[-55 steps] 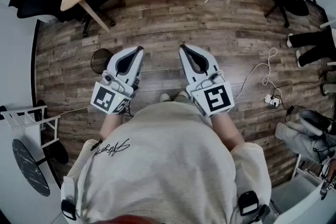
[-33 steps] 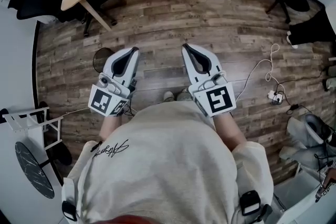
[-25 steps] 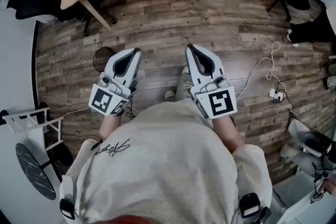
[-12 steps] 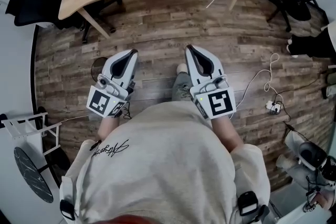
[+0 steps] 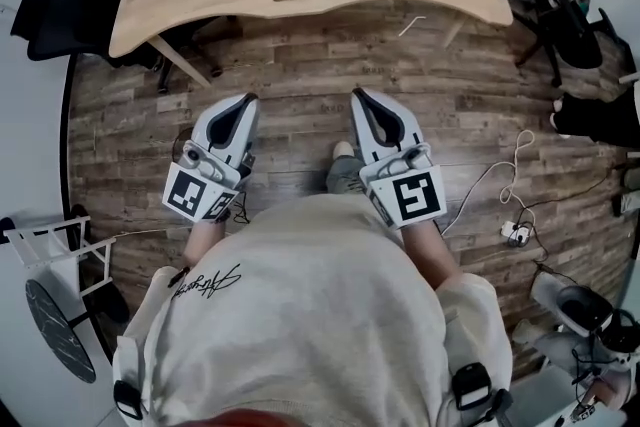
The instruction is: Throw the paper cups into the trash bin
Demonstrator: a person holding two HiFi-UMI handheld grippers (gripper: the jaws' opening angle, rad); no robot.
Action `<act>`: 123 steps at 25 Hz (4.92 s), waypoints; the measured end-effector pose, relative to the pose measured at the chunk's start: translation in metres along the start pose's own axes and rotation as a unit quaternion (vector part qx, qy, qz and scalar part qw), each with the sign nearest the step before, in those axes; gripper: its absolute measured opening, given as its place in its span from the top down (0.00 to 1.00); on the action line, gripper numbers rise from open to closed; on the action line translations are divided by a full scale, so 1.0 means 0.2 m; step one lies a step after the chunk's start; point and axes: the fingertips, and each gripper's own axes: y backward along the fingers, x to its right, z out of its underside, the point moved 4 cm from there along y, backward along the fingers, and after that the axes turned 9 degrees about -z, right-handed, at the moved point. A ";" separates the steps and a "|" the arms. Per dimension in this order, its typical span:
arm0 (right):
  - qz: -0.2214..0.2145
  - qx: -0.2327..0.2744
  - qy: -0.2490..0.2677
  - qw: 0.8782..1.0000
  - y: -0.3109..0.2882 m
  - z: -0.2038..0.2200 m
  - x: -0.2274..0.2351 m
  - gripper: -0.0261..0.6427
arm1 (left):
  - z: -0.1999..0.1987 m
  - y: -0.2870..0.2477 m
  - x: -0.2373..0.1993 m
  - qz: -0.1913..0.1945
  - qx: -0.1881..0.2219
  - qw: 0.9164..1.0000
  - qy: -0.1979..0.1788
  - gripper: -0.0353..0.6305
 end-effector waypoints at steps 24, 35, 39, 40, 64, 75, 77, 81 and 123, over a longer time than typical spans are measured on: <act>-0.075 -0.025 -0.019 0.997 -0.43 0.04 0.73 0.95 | 0.06 -0.76 -0.27 -0.048 0.002 0.999 -0.006 0.94; -0.089 -0.031 -0.022 0.995 -0.57 0.07 0.75 0.95 | 0.12 -0.75 -0.36 -0.064 -0.005 0.998 0.008 0.94; -0.087 -0.041 -0.026 0.995 -0.60 0.07 0.74 0.95 | 0.11 -0.76 -0.38 -0.061 -0.002 0.998 0.009 0.94; -0.088 -0.047 -0.026 0.995 -0.60 0.07 0.73 0.95 | 0.10 -0.76 -0.39 -0.062 -0.001 0.998 0.008 0.94; -0.096 -0.047 -0.041 0.993 -0.71 0.11 0.82 0.95 | 0.15 -0.85 -0.47 -0.065 -0.012 0.998 0.006 0.94; -0.078 -0.038 -0.036 0.996 -1.03 0.11 1.05 0.95 | 0.22 -1.17 -0.77 -0.039 -0.009 0.999 0.007 0.94; -0.076 -0.039 -0.036 0.996 -1.09 0.11 1.09 0.95 | 0.22 -1.23 -0.82 -0.034 -0.010 0.999 0.006 0.94; -0.074 -0.039 -0.035 0.996 -1.22 0.10 1.17 0.95 | 0.24 -1.32 -0.94 -0.028 -0.013 1.000 0.008 0.94; -0.099 -0.031 -0.075 0.992 -1.67 0.18 1.63 0.95 | 0.40 -1.83 -1.43 -0.023 -0.032 0.999 0.026 0.94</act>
